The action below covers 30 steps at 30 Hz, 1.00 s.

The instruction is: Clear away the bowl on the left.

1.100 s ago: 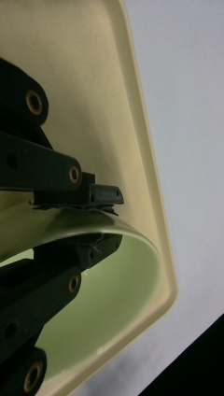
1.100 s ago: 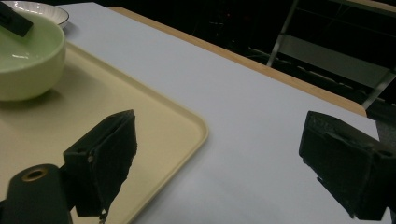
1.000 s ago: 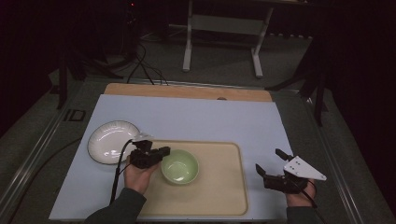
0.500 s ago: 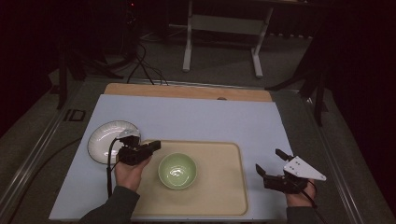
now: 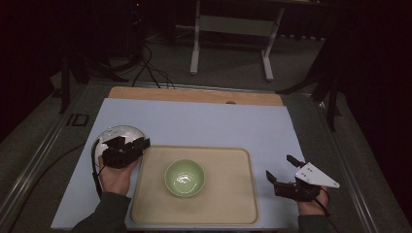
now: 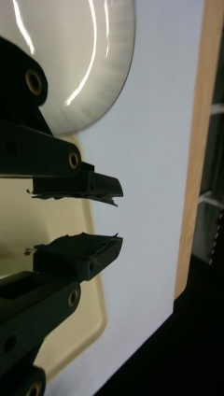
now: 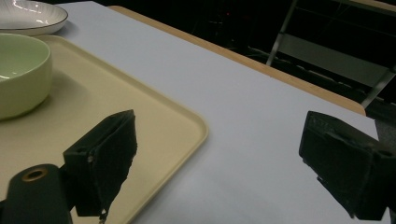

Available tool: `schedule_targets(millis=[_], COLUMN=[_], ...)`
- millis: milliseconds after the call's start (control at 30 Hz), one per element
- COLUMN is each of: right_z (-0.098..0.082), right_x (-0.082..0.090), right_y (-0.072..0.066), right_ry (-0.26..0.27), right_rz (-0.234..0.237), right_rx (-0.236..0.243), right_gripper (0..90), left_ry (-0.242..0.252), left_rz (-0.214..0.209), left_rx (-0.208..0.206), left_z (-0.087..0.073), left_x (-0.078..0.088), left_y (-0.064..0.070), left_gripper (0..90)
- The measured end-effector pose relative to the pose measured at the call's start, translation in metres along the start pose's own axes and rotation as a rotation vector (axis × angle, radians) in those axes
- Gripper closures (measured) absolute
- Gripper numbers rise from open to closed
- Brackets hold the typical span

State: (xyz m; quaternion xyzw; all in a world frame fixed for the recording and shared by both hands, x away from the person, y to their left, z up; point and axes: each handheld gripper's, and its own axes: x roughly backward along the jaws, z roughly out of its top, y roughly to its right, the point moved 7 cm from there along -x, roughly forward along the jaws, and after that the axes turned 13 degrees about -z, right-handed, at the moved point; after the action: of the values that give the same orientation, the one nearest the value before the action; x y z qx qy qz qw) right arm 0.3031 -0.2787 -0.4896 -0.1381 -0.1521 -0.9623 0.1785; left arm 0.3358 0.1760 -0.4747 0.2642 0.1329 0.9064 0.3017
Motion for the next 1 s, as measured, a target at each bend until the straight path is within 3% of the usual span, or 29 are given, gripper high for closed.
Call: schedule_targets(millis=[367, 800, 1000], right_z=[-0.001, -0.001, -0.002], right_x=[0.0, 0.0, 0.0], right_y=[0.0, 0.002, 0.002], right_ry=[-0.002, -0.003, -0.012], right_rz=[-0.001, -0.004, -0.006], right_rx=[-0.005, -0.011, -0.016], right_gripper=[10.9, 10.8, 10.8], left_ry=[-0.034, -0.012, 0.004], left_rz=[0.11, 0.185, 0.211], left_rx=[-0.09, -0.134, -0.125], left_z=[-0.002, -0.008, -0.011], left_x=[0.023, 0.05, 0.062], left_y=[-0.016, -0.034, -0.045], left_gripper=[58.0, 48.3, 44.3])
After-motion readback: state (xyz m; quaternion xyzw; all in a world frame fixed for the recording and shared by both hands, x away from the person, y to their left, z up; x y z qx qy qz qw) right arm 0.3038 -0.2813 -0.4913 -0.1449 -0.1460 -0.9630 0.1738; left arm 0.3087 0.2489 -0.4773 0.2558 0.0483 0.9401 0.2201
